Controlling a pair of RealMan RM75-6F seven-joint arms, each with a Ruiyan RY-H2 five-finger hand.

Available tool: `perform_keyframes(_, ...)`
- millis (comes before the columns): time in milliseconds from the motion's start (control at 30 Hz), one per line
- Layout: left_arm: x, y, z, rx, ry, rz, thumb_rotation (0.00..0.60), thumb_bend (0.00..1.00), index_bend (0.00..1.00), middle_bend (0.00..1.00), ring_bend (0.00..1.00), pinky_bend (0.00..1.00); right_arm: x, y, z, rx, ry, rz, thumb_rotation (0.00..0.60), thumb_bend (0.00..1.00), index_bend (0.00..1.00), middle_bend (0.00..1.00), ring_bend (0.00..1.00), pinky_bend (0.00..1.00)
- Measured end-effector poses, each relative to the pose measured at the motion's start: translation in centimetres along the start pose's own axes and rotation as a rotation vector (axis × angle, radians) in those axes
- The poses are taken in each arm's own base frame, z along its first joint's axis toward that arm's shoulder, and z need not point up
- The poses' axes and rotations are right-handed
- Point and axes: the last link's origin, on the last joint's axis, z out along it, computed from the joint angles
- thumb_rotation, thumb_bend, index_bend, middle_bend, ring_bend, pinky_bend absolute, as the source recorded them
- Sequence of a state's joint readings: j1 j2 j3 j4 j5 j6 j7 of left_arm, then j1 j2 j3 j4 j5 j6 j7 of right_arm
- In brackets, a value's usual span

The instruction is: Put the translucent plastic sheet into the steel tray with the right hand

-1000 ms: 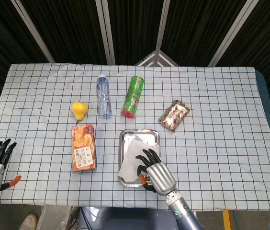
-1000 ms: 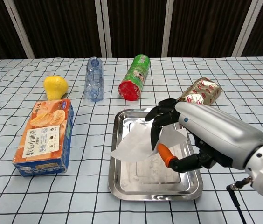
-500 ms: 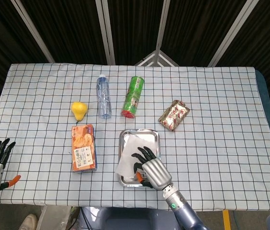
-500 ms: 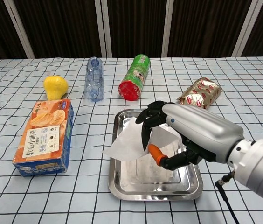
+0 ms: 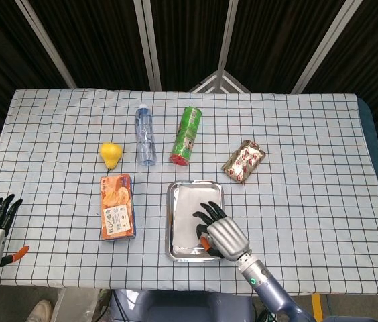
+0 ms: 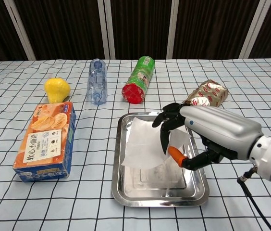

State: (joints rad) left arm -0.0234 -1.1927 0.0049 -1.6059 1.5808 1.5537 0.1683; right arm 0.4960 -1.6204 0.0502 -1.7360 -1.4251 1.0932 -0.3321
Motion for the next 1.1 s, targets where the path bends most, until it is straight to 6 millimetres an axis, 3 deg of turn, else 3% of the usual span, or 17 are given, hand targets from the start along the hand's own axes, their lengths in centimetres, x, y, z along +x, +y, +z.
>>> perform_keyframes(200, 0.0, 0.0, 0.0, -0.002, 0.000, 0.000, 0.600, 0.07, 0.00, 0.00, 0.00, 0.00, -0.1, 0.2, -0.3, -0.015, -0.008, -0.037, 0.600, 0.46, 0.08, 0.08, 0.00, 0.00)
perform_keyframes(300, 0.0, 0.0, 0.0, -0.002, 0.001, -0.001, 0.600, 0.07, 0.00, 0.00, 0.00, 0.00, -0.1, 0.3, -0.5, -0.026, -0.009, -0.050, 0.600, 0.44, 0.00, 0.05, 0.00, 0.00)
perform_keyframes(733, 0.1, 0.0, 0.0, -0.005, 0.000, -0.001, 0.600, 0.07, 0.00, 0.00, 0.00, 0.00, 1.1, -0.1, -1.5, -0.035, 0.018, -0.089, 0.600, 0.42, 0.00, 0.03, 0.00, 0.00)
perform_keyframes(1100, 0.2, 0.0, -0.1, -0.003, 0.003, -0.005, 0.600, 0.07, 0.00, 0.00, 0.00, 0.00, 4.3, 2.7, -3.5, -0.147, 0.069, -0.169, 0.600, 0.42, 0.00, 0.03, 0.00, 0.00)
